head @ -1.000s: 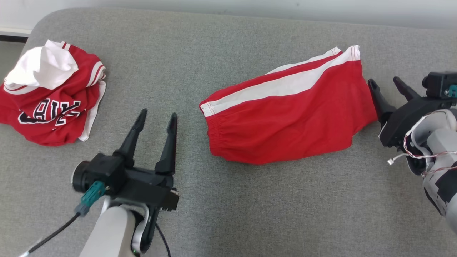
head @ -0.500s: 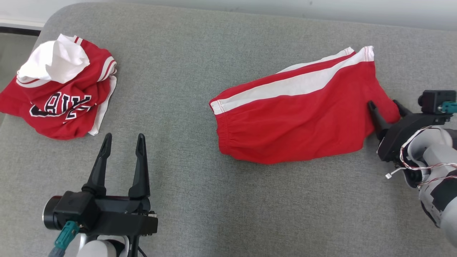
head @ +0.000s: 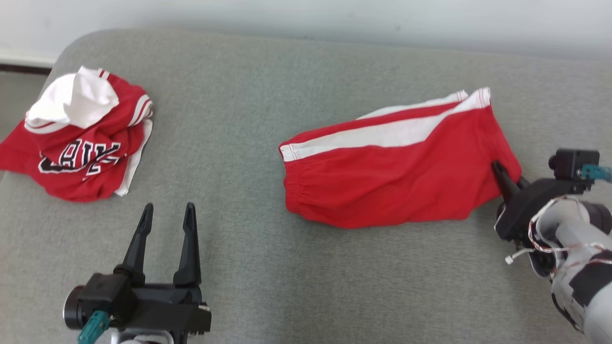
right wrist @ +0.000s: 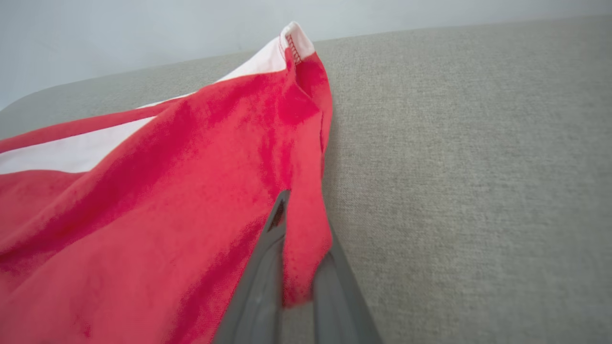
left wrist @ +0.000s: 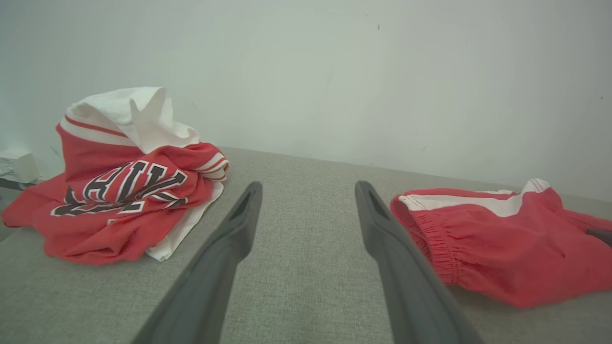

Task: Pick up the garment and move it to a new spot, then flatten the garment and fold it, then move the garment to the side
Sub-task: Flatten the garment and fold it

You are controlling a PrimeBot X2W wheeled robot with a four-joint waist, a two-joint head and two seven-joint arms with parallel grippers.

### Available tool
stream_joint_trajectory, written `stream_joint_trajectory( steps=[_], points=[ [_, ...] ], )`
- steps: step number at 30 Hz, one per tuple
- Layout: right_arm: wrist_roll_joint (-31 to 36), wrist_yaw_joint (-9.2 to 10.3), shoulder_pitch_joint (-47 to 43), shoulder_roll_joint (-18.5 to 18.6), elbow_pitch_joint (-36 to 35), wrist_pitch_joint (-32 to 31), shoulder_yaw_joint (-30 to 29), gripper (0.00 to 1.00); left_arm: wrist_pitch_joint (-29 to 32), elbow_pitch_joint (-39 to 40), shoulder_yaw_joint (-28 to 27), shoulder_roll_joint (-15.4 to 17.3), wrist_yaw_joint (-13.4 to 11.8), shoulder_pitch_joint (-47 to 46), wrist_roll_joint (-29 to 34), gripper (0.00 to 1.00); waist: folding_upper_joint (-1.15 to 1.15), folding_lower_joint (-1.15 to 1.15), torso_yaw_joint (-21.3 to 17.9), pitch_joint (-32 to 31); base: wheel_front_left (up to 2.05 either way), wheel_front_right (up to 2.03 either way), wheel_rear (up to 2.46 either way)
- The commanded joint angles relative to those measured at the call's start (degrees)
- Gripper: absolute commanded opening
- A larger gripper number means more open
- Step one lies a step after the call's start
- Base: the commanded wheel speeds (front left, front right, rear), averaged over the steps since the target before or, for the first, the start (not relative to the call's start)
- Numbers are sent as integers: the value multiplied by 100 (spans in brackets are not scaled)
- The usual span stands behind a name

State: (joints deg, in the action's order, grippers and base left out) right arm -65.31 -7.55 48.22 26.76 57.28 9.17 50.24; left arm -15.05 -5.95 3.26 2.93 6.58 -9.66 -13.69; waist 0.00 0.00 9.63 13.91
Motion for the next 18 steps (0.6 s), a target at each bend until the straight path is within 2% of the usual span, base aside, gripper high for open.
stream_joint_trajectory(
  steps=[1,10,18],
  points=[
    [-97,14,-169,90,-64,72,10,0,-18,-27,-43,-5,24,122,33,100,0,0,-224,-241,0,0,0],
    [-613,14,-1198,652,-760,323,-11,0,-18,-48,-94,-4,58,476,110,100,0,0,-551,-551,0,0,0],
    [-854,14,-1634,1017,-1108,347,-55,0,-18,-43,-96,-6,83,581,154,100,0,0,-618,-636,0,0,0]
  ],
)
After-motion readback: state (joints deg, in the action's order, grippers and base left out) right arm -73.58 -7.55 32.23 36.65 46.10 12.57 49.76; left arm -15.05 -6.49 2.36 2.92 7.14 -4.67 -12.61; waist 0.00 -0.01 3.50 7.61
